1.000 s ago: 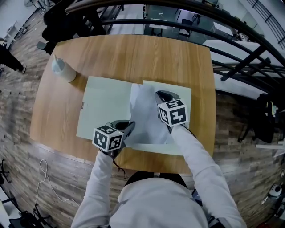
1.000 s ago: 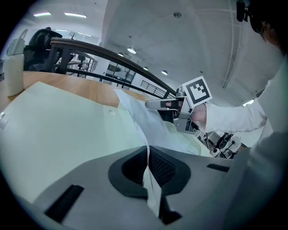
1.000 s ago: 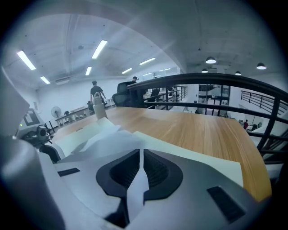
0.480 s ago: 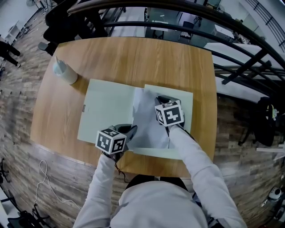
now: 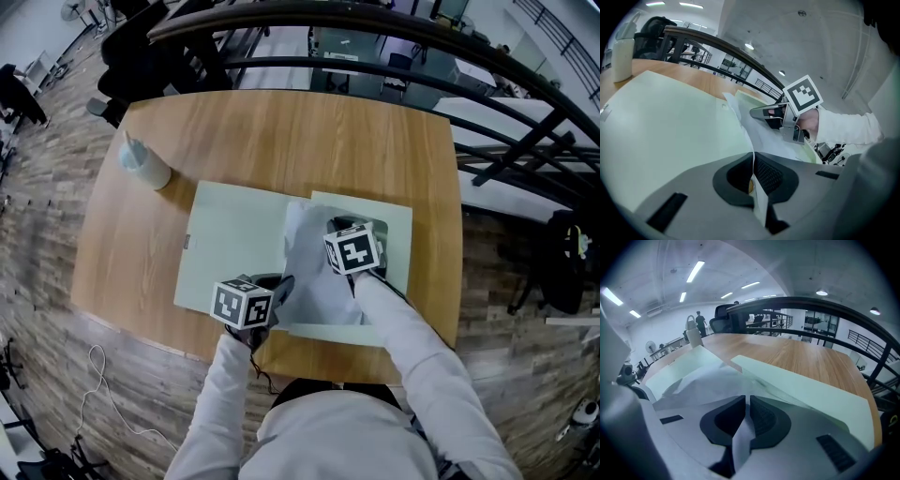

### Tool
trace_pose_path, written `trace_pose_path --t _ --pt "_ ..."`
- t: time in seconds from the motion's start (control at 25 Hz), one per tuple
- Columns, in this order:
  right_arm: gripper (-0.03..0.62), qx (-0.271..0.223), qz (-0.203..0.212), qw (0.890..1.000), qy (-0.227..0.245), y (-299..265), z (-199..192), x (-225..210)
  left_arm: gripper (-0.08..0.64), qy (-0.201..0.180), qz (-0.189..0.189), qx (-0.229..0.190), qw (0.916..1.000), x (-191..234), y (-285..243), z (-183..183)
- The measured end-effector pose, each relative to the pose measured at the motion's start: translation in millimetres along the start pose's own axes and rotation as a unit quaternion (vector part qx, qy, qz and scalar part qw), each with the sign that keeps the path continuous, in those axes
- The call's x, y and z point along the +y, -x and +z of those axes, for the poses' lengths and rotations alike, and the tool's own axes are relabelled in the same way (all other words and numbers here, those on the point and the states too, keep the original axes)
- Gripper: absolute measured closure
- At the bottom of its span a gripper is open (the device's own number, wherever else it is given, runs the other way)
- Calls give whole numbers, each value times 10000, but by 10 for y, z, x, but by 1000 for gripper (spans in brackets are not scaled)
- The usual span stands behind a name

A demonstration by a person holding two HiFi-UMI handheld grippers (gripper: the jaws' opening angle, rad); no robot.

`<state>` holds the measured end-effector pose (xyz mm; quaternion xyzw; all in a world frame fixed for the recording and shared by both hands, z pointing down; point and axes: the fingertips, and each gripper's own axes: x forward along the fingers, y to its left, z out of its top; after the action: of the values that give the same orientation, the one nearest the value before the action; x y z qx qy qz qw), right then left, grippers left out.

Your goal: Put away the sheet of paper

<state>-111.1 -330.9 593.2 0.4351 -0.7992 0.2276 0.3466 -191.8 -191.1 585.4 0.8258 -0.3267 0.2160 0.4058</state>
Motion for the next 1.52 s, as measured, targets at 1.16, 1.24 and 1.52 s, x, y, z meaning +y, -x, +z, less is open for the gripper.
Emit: trace_pose_path --t 1.16,1.24,1.52 --pt "549 -2226 921 9694 -468 1686 451 74 543 450 470 235 9976 -38 -204 -5" --pt "551 -2299 908 9679 -448 1757 410 58 543 446 483 239 9976 -64 -228 -8" --pt "551 -2560 711 9622 -594 2038 263 -112 543 387 654 252 9968 -160 -309 30"
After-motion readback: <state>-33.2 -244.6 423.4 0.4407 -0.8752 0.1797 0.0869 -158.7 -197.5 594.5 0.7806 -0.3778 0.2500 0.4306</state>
